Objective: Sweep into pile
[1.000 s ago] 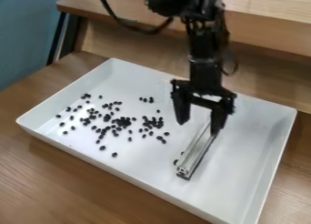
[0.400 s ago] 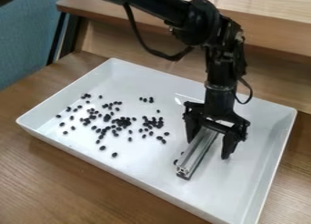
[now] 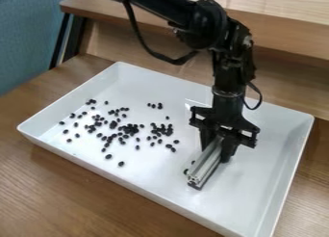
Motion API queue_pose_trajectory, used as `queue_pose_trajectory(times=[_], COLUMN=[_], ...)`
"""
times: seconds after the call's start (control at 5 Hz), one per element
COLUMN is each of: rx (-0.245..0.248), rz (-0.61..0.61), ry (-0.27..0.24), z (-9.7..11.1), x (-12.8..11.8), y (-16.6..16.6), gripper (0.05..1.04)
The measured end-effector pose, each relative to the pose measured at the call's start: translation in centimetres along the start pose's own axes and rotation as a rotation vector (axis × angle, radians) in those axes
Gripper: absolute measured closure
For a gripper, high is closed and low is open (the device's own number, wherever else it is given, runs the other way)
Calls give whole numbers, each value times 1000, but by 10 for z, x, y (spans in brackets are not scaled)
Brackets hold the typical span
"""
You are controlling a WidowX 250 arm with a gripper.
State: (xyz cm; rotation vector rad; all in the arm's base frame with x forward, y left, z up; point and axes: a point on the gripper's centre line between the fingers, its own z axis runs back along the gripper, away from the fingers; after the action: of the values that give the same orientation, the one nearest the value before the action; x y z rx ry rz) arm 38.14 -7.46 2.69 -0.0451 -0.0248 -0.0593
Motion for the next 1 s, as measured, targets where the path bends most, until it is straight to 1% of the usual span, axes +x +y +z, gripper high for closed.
queue_pose_trajectory(times=[0.2, 0.4, 0.6, 0.8, 1.0], rx=[-11, -19, 37, 65, 89], rz=[-31, -106, -201, -226, -207], ry=[7, 33, 60, 52, 48], z=[-1, -1, -3, -3, -2], x=[-5, -15, -24, -23, -19], y=[-1, -1, 9, 28, 56], gripper=[685, 685, 685, 685, 686])
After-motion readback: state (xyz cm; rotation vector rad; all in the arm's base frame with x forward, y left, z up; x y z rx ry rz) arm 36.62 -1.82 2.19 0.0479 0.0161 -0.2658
